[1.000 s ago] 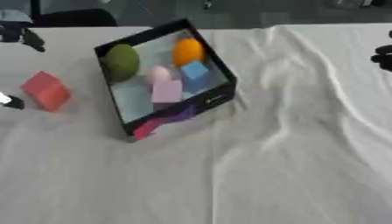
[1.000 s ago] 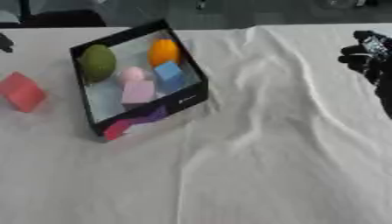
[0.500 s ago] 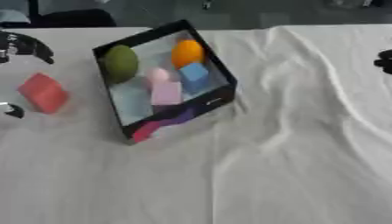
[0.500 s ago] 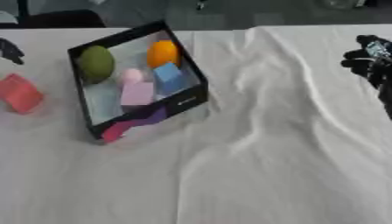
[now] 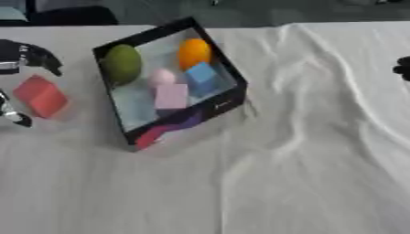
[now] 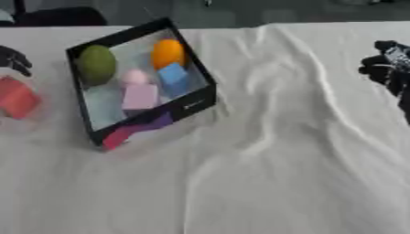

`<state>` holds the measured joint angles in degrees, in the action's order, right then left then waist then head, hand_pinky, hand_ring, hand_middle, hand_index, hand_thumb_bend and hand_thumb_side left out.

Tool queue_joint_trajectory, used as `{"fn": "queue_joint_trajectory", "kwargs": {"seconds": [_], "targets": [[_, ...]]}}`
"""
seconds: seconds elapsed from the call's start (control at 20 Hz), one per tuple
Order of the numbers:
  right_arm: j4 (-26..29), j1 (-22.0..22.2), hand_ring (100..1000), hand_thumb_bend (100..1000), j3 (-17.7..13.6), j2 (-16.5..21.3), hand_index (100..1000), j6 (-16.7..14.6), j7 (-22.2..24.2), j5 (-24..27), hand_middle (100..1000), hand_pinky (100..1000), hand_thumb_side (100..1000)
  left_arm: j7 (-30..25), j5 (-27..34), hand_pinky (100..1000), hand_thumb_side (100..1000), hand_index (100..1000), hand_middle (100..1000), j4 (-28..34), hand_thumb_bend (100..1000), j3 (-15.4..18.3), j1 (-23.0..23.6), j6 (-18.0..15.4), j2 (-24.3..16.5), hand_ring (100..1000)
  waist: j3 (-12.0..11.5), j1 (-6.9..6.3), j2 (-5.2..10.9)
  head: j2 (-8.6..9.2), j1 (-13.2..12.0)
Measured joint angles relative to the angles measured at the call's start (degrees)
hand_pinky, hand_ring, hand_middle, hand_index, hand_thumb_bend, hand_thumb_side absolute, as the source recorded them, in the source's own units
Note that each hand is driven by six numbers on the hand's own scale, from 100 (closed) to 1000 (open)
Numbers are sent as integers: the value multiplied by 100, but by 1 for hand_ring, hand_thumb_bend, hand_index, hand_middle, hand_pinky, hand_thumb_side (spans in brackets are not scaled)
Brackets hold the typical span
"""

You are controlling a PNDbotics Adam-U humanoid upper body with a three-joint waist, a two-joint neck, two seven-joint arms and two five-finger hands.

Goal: Pick up objects on the table and place them in the box.

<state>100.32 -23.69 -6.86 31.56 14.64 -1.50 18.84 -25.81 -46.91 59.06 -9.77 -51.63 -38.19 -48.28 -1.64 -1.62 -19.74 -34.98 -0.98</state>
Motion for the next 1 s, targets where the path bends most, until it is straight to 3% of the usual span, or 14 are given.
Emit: {"fn": "queue_joint_trajectory", "kwargs": {"seconds": [0.25,1.0], "targets": [[0,0,758,100,1,-5,859,9,12,-41,651,924,650,50,-308,897,218,836,853,-71,838,44,-63,-50,36,955,27,0,-16,40,0],[0,0,759,100,19,-58,860,20,72,-129,652,924,663,401,-1194,892,241,842,859,-611,836,405,-219,-311,196,961,147,0,-127,142,-138]]}}
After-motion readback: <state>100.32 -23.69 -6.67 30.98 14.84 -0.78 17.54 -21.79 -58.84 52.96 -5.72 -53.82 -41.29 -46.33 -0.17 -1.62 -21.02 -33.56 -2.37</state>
